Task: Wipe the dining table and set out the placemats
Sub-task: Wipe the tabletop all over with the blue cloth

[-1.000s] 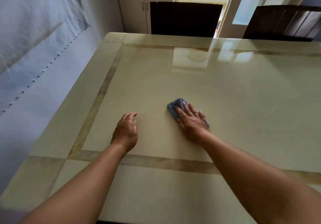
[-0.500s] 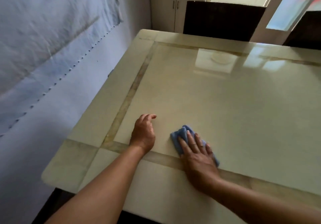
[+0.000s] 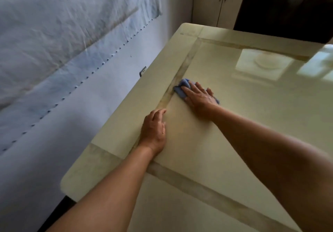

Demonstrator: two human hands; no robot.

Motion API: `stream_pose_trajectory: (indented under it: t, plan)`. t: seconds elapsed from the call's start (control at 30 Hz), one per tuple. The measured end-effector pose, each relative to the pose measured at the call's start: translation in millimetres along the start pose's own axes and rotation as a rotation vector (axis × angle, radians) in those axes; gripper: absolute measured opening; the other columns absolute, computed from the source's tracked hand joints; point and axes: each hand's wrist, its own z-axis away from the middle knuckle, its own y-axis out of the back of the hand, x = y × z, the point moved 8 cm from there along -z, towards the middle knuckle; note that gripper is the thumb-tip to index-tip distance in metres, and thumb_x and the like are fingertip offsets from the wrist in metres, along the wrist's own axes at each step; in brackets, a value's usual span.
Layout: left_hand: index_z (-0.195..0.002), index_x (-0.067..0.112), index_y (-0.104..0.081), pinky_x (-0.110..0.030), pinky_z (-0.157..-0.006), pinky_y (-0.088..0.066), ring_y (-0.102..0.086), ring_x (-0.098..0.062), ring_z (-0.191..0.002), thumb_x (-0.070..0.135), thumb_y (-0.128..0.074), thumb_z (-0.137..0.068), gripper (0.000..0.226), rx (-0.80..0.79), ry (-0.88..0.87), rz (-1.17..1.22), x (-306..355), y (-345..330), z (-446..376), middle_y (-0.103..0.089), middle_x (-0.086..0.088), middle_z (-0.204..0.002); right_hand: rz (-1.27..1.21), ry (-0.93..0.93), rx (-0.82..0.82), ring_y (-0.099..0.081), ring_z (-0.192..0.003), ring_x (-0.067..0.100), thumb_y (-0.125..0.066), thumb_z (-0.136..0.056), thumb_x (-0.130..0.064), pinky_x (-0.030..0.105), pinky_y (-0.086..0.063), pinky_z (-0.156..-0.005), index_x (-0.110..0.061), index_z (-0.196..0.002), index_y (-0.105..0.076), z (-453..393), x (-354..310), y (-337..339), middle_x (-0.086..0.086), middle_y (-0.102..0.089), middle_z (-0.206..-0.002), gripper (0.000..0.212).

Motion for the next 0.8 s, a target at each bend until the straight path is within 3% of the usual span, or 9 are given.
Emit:
stream_pose_trajectory:
  t: [0.13, 0.23, 0.53, 0.8]
  plan:
    - [-0.130, 0.007, -0.048, -0.023, -0.104, -0.024, -0.043, -0.029, -0.122, -0.002, -0.044, -0.086, 0.046, 0.050, 0.023, 0.003, -10, 1, -5, -0.048, -0.013, -0.135, -0.026, -0.201, 0.066, 0.005, -0.146, 0.023, -0.017, -0.097, -0.050, 0.048, 0.002, -0.116, -0.033, -0.147, -0.018, -36, 48, 23, -0.004, 0.000, -0.160, 0.053]
    - [-0.130, 0.007, -0.049, -0.024, -0.103, -0.025, -0.044, -0.030, -0.120, -0.002, -0.044, -0.086, 0.045, 0.059, 0.027, 0.013, -12, 1, -6, -0.049, -0.013, -0.134, -0.027, -0.250, 0.051, 0.006, -0.146, 0.022, -0.014, -0.097, -0.052, 0.049, 0.004, -0.116, -0.034, -0.148, -0.016, -42, 58, 27, -0.005, 0.002, -0.160, 0.054]
    - [-0.136, 0.010, -0.041, -0.029, -0.105, -0.026, -0.038, -0.031, -0.125, 0.008, -0.042, -0.092, 0.044, -0.060, 0.041, -0.048, -8, -4, -7, -0.042, -0.013, -0.141, 0.048, -0.002, -0.049, 0.007, -0.146, 0.020, -0.021, -0.099, -0.044, 0.043, 0.005, -0.116, -0.037, -0.149, -0.008, 49, 20, -8, -0.006, 0.004, -0.160, 0.053]
    - [-0.130, 0.010, -0.048, -0.030, -0.106, -0.026, -0.039, -0.030, -0.127, 0.012, -0.040, -0.094, 0.037, -0.234, -0.081, -0.081, 36, -5, 43, -0.046, -0.013, -0.138, 0.038, 0.026, -0.130, 0.013, -0.145, 0.017, -0.026, -0.099, -0.042, 0.040, 0.009, -0.115, -0.039, -0.149, -0.004, 185, -41, -52, -0.007, 0.009, -0.159, 0.054]
